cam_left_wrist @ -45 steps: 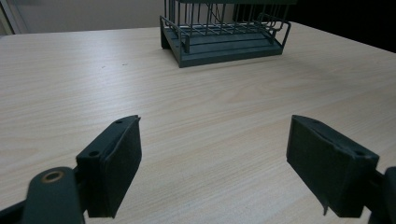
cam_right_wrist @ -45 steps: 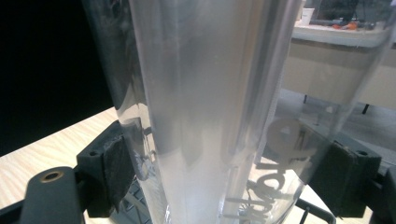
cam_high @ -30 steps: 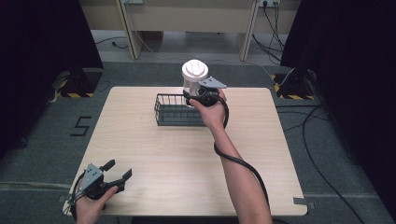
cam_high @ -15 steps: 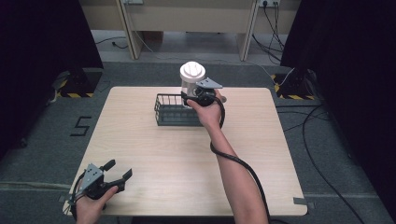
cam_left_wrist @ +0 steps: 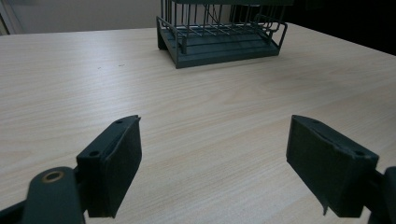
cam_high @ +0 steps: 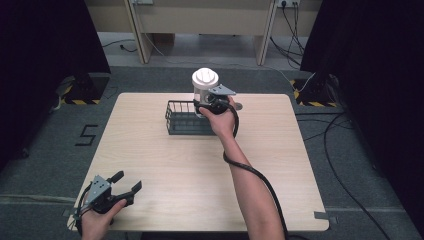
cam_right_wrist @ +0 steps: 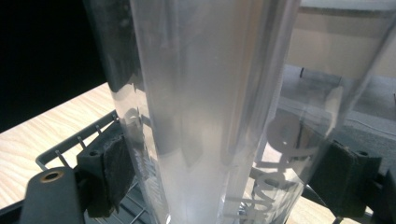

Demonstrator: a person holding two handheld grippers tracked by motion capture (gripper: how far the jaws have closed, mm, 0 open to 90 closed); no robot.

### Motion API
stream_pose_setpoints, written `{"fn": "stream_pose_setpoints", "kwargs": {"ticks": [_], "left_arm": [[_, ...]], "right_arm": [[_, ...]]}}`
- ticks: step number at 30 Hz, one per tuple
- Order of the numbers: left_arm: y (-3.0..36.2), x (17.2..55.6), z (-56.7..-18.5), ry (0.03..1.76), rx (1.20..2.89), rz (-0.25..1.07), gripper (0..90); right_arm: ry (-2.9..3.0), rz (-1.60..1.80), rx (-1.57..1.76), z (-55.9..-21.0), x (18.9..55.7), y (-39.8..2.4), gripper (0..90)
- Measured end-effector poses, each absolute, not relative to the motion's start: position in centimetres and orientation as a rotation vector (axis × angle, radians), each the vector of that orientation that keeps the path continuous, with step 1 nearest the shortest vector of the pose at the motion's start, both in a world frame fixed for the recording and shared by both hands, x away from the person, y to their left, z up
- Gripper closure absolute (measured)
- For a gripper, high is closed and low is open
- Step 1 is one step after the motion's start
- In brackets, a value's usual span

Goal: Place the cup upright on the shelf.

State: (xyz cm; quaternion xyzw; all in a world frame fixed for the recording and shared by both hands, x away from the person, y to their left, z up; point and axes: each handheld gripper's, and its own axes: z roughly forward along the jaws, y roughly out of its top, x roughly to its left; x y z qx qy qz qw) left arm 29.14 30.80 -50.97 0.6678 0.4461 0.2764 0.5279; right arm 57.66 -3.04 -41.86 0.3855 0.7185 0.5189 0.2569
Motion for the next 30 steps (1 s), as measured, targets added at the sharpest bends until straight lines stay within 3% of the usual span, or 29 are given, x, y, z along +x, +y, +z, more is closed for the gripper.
{"fn": "stream_pose_setpoints", "kwargs": {"ticks": [30], "left_arm": [[30.8,29.2,-51.0,1.063,1.593,0.656,17.9]], "right_arm": [[2.033,1.294,1.06,-44.2,58.0,-1.3,18.1]]}}
